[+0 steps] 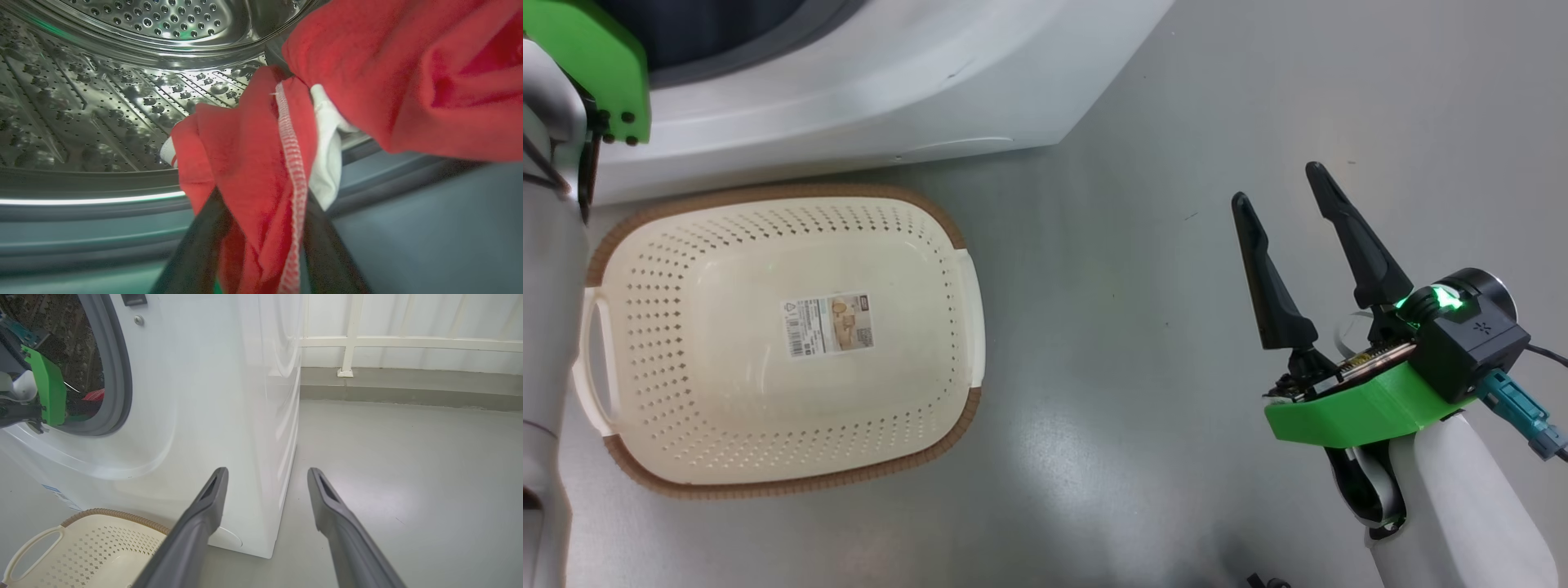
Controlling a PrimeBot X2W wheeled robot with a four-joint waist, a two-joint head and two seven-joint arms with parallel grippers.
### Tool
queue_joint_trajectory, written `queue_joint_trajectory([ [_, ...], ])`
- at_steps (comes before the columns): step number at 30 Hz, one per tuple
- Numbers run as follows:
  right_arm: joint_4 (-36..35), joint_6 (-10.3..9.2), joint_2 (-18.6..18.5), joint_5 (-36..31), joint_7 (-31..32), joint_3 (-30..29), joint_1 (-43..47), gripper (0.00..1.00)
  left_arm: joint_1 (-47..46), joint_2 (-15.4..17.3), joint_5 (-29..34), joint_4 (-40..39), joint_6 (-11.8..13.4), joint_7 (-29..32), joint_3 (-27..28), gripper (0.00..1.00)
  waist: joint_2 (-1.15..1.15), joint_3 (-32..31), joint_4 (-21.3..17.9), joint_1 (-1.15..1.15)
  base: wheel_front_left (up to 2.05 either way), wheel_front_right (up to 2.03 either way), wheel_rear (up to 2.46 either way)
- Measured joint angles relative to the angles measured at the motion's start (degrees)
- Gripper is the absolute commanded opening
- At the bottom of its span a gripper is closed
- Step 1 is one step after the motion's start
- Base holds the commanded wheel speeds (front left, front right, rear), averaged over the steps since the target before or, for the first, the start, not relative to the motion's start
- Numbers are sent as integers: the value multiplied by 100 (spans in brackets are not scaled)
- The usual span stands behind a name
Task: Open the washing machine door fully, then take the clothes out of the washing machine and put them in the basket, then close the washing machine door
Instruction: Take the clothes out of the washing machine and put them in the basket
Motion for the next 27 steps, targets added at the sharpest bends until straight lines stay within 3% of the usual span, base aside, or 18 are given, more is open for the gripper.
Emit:
queue_joint_trajectory([
  [5, 20, 0, 2, 37, 0, -5, 0, 100, -3, 1, 0, 30, 36, -45, -42, 0, 0, -7, 34, 0, 0, 0, 0],
  [16, 85, 0, 2, 37, 1, -38, -1, 100, 6, -12, -3, -153, 220, -836, -168, 0, 0, -175, 192, 0, 0, 0, 0],
  [27, 111, 0, 2, 22, 0, -174, 19, 100, 450, -155, -285, -942, 229, -1222, -31, 0, 0, -555, 363, 0, 0, 0, 0],
])
